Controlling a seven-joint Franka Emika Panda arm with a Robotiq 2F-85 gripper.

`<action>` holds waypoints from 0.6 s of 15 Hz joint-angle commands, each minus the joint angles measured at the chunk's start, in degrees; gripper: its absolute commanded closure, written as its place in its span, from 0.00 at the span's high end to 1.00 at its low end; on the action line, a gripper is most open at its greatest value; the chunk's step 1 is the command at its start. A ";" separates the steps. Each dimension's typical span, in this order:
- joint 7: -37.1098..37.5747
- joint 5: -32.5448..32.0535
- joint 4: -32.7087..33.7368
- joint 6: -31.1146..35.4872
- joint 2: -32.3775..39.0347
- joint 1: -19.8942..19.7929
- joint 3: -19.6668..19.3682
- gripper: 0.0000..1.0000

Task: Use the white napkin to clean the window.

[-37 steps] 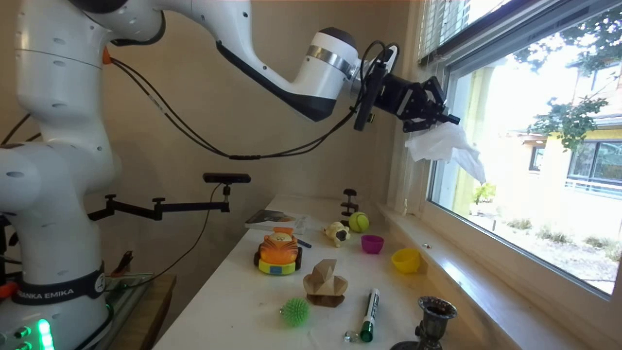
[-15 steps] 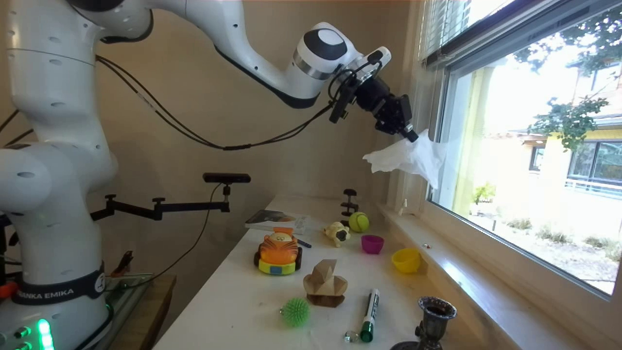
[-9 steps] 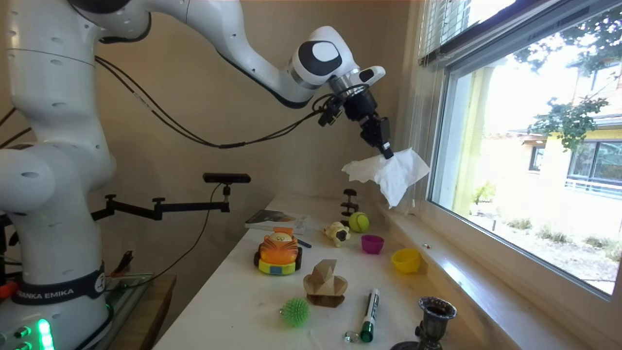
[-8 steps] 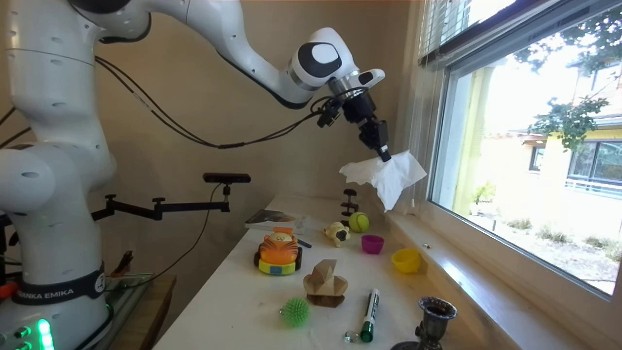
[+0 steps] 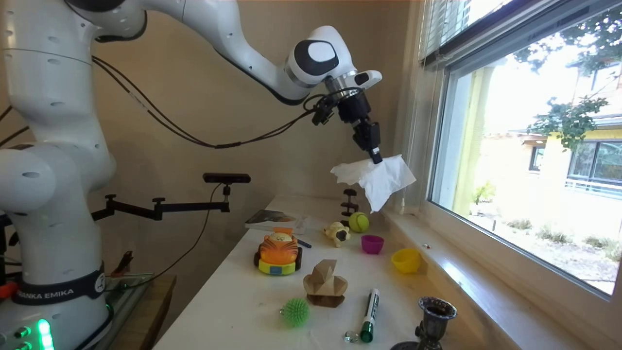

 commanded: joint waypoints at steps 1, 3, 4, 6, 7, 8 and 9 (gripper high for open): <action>0.10 2.52 -3.86 1.84 -4.20 -0.16 -0.02 0.00; 1.48 3.44 -6.51 3.28 -5.90 -0.42 -0.08 0.00; 2.48 4.56 -8.09 4.03 -6.73 -0.64 -0.22 0.00; 2.71 7.93 -11.11 5.60 -8.17 -0.93 -0.55 0.00; 2.63 9.57 -12.72 6.32 -8.65 -1.20 -0.82 0.00; 2.71 11.01 -13.92 6.68 -9.02 -1.52 -1.00 0.00; 2.30 12.38 -15.08 7.26 -9.02 -1.82 -1.23 0.00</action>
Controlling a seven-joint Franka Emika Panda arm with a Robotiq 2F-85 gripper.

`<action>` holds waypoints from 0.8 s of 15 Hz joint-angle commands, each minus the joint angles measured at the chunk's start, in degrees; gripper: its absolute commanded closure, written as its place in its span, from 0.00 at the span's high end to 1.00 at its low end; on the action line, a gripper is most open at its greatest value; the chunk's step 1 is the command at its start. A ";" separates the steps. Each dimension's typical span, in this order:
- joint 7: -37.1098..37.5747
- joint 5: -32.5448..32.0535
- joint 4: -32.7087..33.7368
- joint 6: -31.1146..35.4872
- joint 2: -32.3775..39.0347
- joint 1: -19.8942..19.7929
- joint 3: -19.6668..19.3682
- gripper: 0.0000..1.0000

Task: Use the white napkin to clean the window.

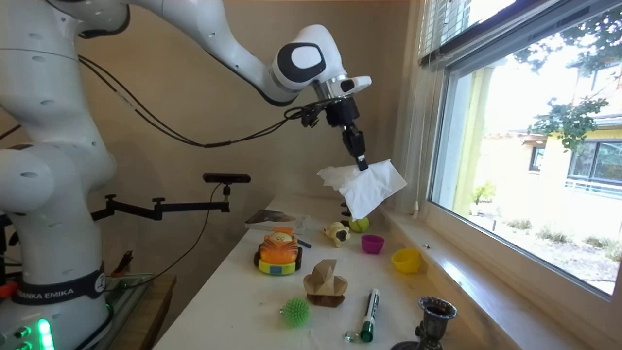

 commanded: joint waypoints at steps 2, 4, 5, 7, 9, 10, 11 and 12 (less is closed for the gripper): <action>-0.48 6.95 -6.90 2.81 -3.09 -1.33 -0.78 0.00; -0.51 7.84 -7.53 2.09 -3.01 -1.74 -0.75 0.00; -0.64 8.16 -7.59 1.57 -2.97 -1.84 -0.75 0.00; -1.68 8.91 -8.06 0.66 -3.42 -1.88 -0.81 0.00; -1.67 9.23 -8.84 -0.62 -4.36 -1.92 -0.72 0.00; -1.79 9.37 -9.07 -1.01 -4.73 -1.89 -0.70 0.00; -1.51 8.99 -9.42 -1.93 -5.46 -1.95 -0.54 0.00; -1.33 8.67 -9.72 -2.65 -6.09 -2.03 -0.45 0.00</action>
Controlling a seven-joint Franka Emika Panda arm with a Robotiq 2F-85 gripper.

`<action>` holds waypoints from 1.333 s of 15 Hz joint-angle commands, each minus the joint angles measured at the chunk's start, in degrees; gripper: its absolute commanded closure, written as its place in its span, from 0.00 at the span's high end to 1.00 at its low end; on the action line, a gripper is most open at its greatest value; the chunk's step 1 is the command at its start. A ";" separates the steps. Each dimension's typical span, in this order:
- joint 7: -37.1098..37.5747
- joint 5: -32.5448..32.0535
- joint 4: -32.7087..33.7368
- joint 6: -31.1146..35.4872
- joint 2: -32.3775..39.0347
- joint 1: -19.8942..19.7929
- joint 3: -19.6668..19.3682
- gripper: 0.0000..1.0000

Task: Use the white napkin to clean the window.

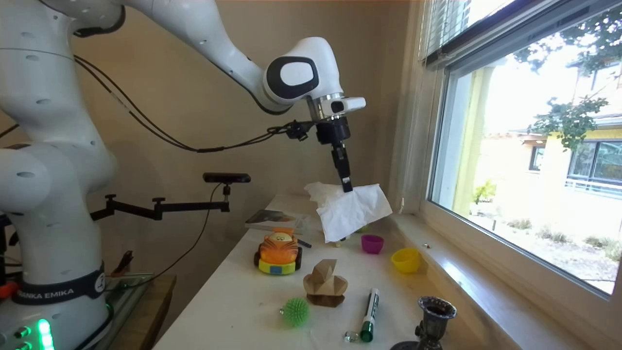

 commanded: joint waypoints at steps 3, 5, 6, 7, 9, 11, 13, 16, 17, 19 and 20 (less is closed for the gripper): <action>-1.32 1.84 -3.35 -3.42 -5.36 -0.56 0.48 0.00; -1.72 1.89 -3.57 -4.37 -5.96 -0.57 0.49 0.01; -1.94 1.93 -3.71 -4.26 -6.14 -0.49 0.55 0.26; -2.40 1.72 -3.64 -5.07 -6.15 -0.44 0.67 0.28; -2.58 1.08 -3.35 -5.86 -6.11 -0.56 0.95 0.41; -2.52 0.64 -3.08 -6.43 -6.03 -0.65 1.23 0.55; -2.43 0.86 -2.97 -5.87 -5.78 -0.64 1.27 0.69; -1.97 1.57 -2.98 -3.98 -5.38 -0.61 1.14 0.90; -1.75 1.64 -3.17 -2.17 -5.30 -0.61 1.11 0.96; -2.20 2.90 -3.14 2.89 -4.66 -0.13 1.00 1.00; -3.41 4.33 -2.93 6.05 -4.01 0.50 0.83 1.00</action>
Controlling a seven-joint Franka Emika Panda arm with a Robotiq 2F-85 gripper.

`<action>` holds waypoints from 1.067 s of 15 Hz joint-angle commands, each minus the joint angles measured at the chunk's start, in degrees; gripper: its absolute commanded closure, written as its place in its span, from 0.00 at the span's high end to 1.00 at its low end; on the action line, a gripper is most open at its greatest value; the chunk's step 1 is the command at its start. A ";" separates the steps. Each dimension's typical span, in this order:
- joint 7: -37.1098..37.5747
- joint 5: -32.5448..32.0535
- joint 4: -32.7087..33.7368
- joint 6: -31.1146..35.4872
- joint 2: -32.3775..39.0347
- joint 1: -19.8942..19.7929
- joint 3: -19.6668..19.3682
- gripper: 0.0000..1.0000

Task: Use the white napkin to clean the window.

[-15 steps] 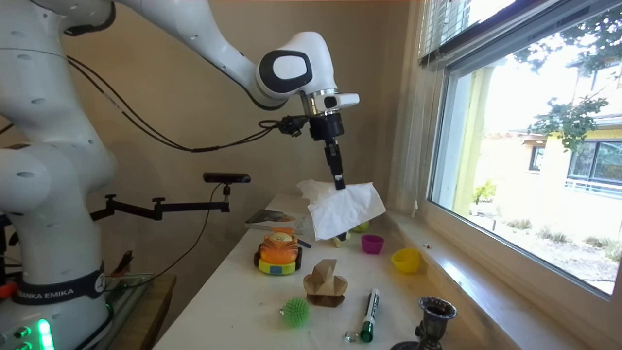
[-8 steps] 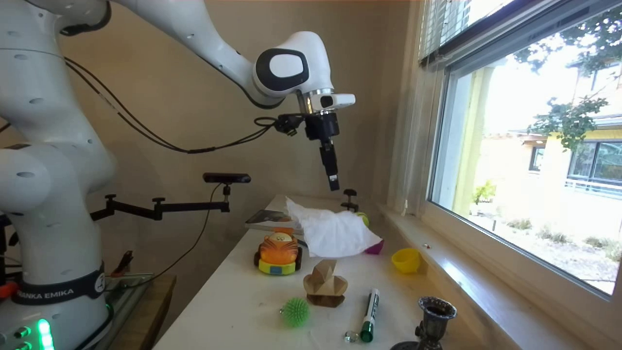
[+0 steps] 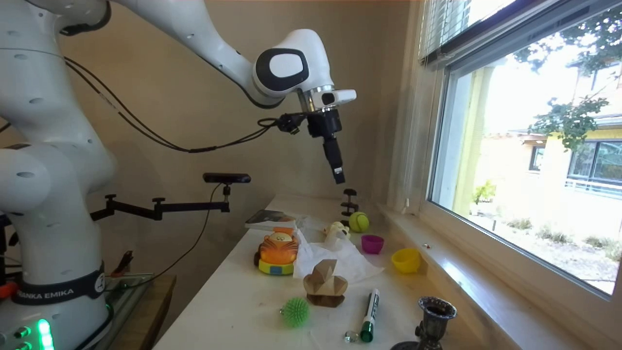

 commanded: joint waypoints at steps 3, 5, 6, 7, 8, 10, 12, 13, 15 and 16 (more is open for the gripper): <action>-1.82 3.43 0.07 7.80 0.64 -0.24 1.00 1.00; -1.99 3.60 0.09 8.35 1.00 -0.20 1.23 1.00; -1.98 3.59 0.09 8.33 1.03 -0.27 1.22 1.00; -1.98 3.58 0.10 8.33 1.03 -0.36 1.20 1.00; -1.97 3.57 0.10 8.33 1.04 -0.42 1.19 1.00; -3.09 8.16 0.82 6.67 1.19 0.83 0.22 1.00; -2.75 13.75 0.96 4.89 0.82 1.41 -0.60 1.00; -2.84 16.14 0.87 3.94 0.45 1.55 -0.85 1.00; -2.15 18.07 0.91 1.89 -0.09 1.14 -0.73 1.00; -1.66 17.64 1.03 0.37 -0.26 0.69 -0.53 1.00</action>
